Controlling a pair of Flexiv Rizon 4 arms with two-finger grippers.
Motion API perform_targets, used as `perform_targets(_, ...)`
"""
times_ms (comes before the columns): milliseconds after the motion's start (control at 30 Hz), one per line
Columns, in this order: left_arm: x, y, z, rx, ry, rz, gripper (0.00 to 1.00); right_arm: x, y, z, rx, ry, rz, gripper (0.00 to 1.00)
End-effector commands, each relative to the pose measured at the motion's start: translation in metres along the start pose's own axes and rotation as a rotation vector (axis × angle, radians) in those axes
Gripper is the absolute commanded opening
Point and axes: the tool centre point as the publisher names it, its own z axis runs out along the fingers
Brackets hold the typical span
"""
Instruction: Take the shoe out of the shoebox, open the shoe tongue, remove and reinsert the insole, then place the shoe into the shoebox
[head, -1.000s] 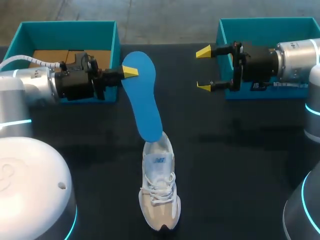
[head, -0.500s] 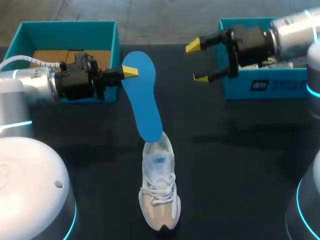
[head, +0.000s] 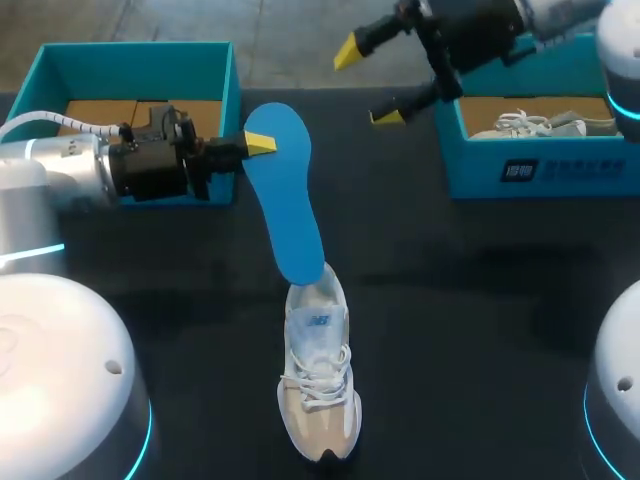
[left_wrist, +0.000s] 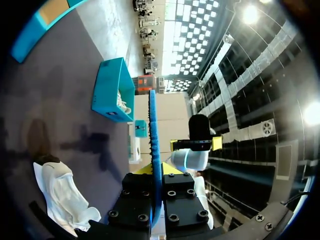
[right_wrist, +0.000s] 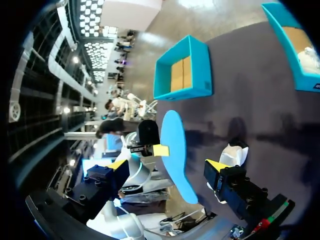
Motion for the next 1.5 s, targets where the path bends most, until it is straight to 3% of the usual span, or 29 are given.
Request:
perform_targets(33,0.0,0.0,0.0,-0.002,-0.002,0.0,0.0,0.013,-0.002,0.006,-0.016,-0.264,0.005,1.0)
perform_targets(367,0.0,0.0,0.0,-0.002,-0.002,0.0,0.0,0.035,-0.014,0.012,-0.065,-0.497,-0.021,1.0)
perform_targets(767,0.0,0.0,0.0,-0.002,-0.002,0.0,0.0,0.055,-0.016,0.039,-0.061,-0.72,-0.019,1.0)
perform_targets(1500,0.0,0.0,0.0,-0.002,-0.002,0.0,0.0,0.073,-0.029,0.079,-0.047,-0.908,-0.063,1.0)
